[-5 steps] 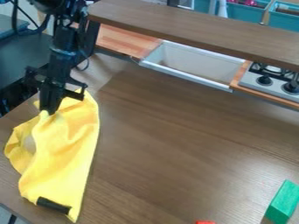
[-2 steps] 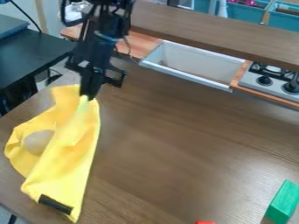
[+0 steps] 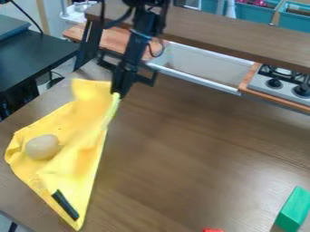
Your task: Unfold the cloth from the bottom left to the top right
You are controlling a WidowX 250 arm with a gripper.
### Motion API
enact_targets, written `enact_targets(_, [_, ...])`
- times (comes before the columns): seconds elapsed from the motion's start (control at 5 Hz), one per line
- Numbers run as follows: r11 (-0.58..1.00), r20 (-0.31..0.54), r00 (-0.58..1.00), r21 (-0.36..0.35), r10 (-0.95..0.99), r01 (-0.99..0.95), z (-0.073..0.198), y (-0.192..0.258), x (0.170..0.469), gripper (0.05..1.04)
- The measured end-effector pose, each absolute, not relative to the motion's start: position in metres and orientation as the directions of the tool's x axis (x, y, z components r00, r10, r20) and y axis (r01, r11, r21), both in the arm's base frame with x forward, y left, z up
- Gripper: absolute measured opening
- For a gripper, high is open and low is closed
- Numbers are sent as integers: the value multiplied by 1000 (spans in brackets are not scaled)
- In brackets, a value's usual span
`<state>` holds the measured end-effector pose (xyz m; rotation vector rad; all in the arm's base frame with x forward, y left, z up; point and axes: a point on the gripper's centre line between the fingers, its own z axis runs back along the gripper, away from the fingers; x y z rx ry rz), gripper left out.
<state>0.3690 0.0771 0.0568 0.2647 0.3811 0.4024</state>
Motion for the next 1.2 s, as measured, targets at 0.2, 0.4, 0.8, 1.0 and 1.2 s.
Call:
enact_targets(0.2, [895,-315,857,323,407,-307,54,58,382,69])
enact_targets(0.4, [902,-312,870,331,382,-277,48,41,393,69])
enact_targets(0.8, [899,-297,876,338,381,-277,34,18,411,69])
enact_targets(1.0, [898,-279,881,338,383,-283,32,10,418,92])
enact_targets(1.2, [905,-250,898,322,363,-277,24,1,422,255])
